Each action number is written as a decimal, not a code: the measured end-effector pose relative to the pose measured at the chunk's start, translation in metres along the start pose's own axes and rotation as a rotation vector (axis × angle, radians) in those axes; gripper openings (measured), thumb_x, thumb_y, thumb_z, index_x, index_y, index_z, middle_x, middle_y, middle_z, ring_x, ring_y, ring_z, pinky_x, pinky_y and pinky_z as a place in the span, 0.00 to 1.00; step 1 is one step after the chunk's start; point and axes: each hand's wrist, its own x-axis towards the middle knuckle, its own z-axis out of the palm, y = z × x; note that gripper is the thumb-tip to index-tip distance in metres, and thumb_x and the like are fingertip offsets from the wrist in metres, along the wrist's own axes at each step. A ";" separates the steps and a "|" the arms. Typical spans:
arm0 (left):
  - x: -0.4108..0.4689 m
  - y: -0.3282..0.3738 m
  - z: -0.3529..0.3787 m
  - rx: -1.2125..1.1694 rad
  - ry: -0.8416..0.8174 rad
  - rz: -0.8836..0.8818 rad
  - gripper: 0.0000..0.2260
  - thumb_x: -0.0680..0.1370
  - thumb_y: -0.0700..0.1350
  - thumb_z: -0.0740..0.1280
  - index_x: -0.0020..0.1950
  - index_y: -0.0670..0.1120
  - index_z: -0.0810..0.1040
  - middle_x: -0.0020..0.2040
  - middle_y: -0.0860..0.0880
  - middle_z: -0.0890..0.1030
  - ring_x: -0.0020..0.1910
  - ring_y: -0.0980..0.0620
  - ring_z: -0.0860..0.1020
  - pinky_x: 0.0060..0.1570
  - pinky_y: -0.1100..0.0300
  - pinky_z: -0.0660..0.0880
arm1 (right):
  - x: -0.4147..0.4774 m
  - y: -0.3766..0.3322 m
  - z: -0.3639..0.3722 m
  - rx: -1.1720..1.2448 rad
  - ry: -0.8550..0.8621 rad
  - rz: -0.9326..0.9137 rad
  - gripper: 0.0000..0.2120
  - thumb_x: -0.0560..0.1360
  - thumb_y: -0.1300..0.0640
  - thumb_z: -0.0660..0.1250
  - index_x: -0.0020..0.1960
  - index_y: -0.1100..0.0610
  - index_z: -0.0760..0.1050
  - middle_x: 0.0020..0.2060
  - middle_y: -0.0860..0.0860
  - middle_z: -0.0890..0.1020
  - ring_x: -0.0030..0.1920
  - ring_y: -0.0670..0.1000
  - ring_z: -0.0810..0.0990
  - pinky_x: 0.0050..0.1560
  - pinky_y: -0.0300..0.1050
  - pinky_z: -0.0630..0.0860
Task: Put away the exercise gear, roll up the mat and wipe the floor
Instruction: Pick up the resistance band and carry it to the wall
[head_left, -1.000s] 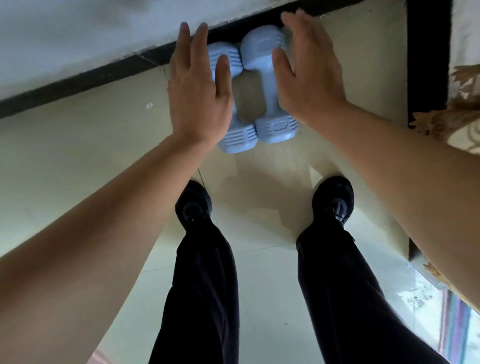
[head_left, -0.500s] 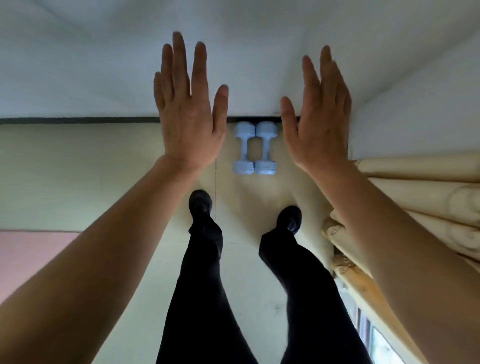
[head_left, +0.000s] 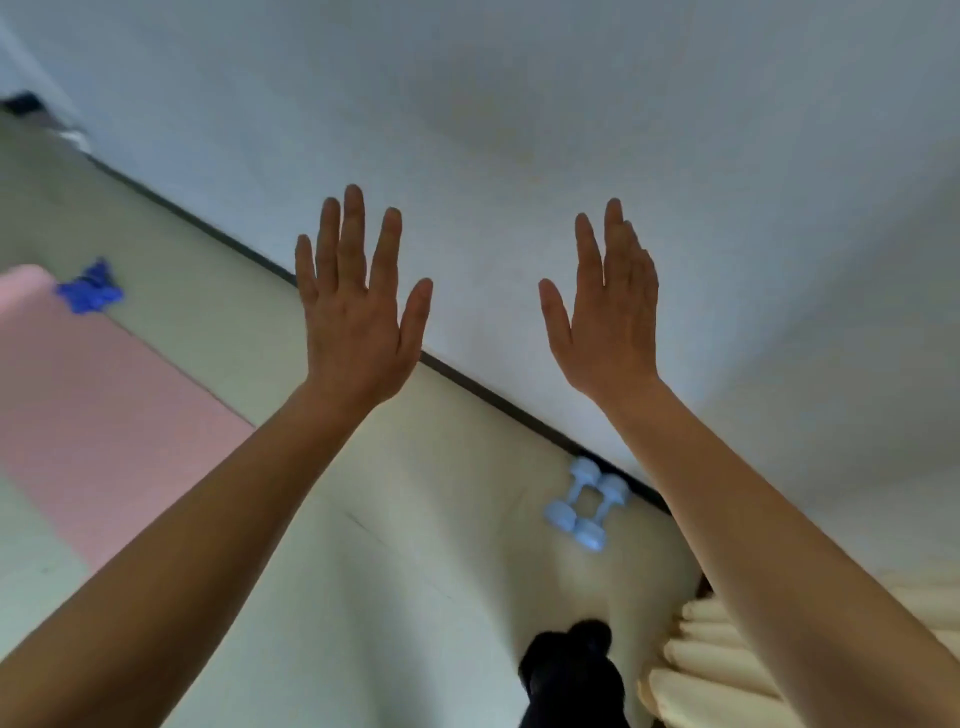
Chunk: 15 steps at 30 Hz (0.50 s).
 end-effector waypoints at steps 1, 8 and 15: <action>-0.015 -0.030 -0.031 0.032 0.031 -0.020 0.27 0.84 0.55 0.53 0.79 0.42 0.58 0.78 0.35 0.55 0.78 0.37 0.53 0.73 0.36 0.53 | 0.005 -0.039 -0.002 0.031 0.023 -0.052 0.30 0.84 0.44 0.53 0.81 0.58 0.53 0.80 0.61 0.52 0.80 0.61 0.54 0.77 0.59 0.56; -0.161 -0.240 -0.257 0.374 0.072 -0.265 0.27 0.84 0.56 0.53 0.78 0.41 0.61 0.78 0.36 0.56 0.78 0.35 0.53 0.73 0.34 0.53 | -0.003 -0.347 0.009 0.320 0.040 -0.377 0.31 0.84 0.44 0.56 0.81 0.59 0.55 0.80 0.62 0.53 0.79 0.63 0.56 0.76 0.61 0.58; -0.260 -0.370 -0.398 0.607 0.168 -0.570 0.26 0.82 0.55 0.55 0.76 0.41 0.63 0.78 0.35 0.58 0.77 0.35 0.56 0.72 0.35 0.56 | -0.037 -0.583 0.024 0.471 -0.047 -0.742 0.30 0.83 0.44 0.56 0.80 0.57 0.56 0.80 0.61 0.54 0.78 0.62 0.58 0.76 0.59 0.58</action>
